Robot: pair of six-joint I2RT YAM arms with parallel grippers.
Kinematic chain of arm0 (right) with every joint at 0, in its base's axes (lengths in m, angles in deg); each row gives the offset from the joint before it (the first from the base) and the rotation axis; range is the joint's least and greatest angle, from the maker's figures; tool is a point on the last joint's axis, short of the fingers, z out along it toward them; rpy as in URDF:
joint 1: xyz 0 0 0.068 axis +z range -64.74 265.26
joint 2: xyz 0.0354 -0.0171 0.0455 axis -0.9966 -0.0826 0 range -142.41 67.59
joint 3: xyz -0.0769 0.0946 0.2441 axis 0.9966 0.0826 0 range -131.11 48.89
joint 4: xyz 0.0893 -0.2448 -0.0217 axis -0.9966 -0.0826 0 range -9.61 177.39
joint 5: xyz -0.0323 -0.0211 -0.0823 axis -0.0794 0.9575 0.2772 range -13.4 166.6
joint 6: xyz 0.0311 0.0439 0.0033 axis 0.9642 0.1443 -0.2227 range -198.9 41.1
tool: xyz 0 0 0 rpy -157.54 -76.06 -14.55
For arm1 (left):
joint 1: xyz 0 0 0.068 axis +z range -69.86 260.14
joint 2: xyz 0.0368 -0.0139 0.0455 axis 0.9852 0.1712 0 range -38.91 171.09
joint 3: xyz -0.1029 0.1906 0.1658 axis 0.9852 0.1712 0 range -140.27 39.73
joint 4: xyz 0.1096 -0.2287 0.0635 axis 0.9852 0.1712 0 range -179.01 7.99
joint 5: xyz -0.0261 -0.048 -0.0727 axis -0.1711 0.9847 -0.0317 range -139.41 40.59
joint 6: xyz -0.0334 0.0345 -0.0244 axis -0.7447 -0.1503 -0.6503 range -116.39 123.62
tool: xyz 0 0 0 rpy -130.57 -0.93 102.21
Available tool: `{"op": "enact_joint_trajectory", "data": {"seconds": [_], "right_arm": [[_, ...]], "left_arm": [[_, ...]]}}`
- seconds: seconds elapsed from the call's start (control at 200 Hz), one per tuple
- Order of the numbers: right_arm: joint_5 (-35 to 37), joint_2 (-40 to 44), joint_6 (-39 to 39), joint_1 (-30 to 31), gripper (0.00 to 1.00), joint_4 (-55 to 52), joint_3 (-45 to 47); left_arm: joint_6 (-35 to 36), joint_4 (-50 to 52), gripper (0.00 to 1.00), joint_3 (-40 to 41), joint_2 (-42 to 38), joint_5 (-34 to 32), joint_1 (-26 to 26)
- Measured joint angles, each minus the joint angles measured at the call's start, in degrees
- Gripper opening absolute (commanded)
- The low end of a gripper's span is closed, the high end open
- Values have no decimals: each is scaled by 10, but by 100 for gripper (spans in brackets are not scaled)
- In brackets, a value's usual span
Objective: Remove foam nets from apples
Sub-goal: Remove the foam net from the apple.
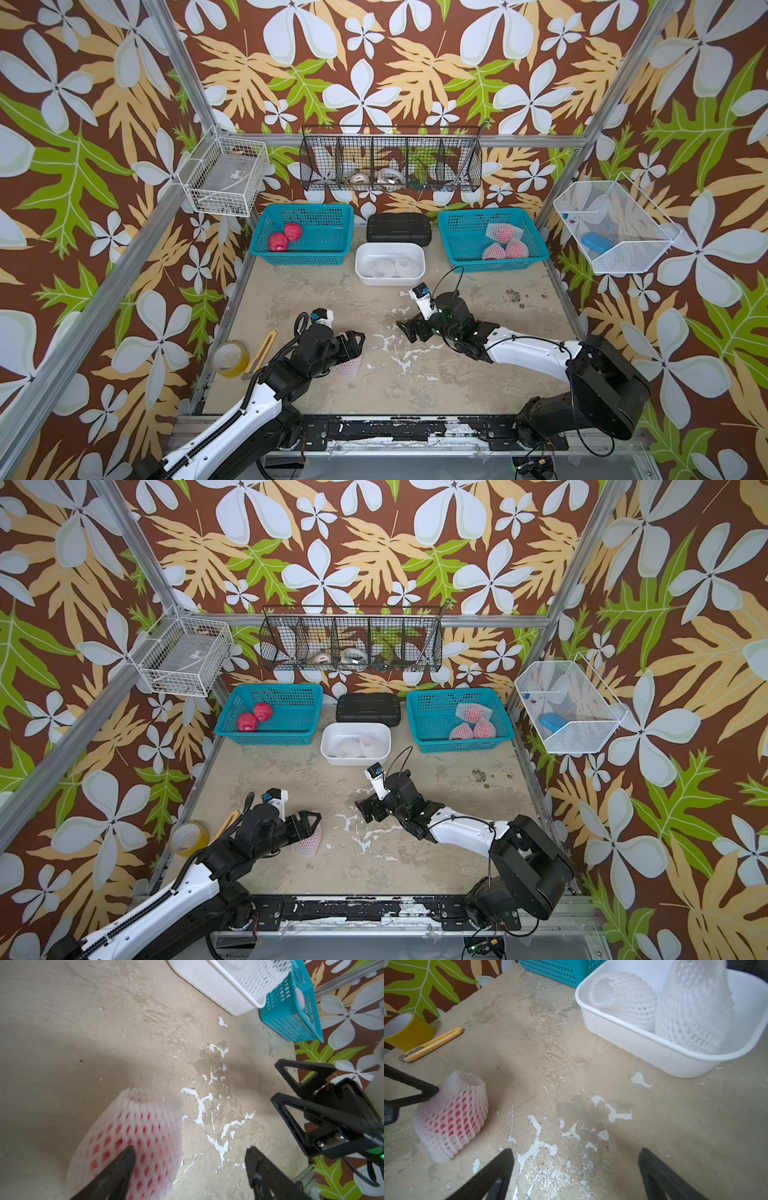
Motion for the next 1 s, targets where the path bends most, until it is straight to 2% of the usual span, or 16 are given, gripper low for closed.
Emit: {"op": "enact_joint_trajectory", "data": {"seconds": [0.28,0.395,0.435,0.52,0.666,0.851,1.001], "right_arm": [[4,-3,0,0,96,65,40],[12,-5,0,0,96,77,45],[13,-5,0,0,96,80,45],[17,-3,0,0,96,85,46],[19,-1,0,0,96,89,47],[27,-2,-2,0,96,90,45],[25,-10,-2,0,96,91,39]], "left_arm": [[-12,102,85,-57,4,-54,-12],[-18,140,84,-88,13,-60,-14],[-21,150,88,-97,17,-60,-17],[-38,176,87,-103,24,-59,-39],[-70,214,88,-98,26,-57,-86],[-122,234,89,-52,16,-60,-148],[-141,224,90,-18,10,-71,-160]]}}
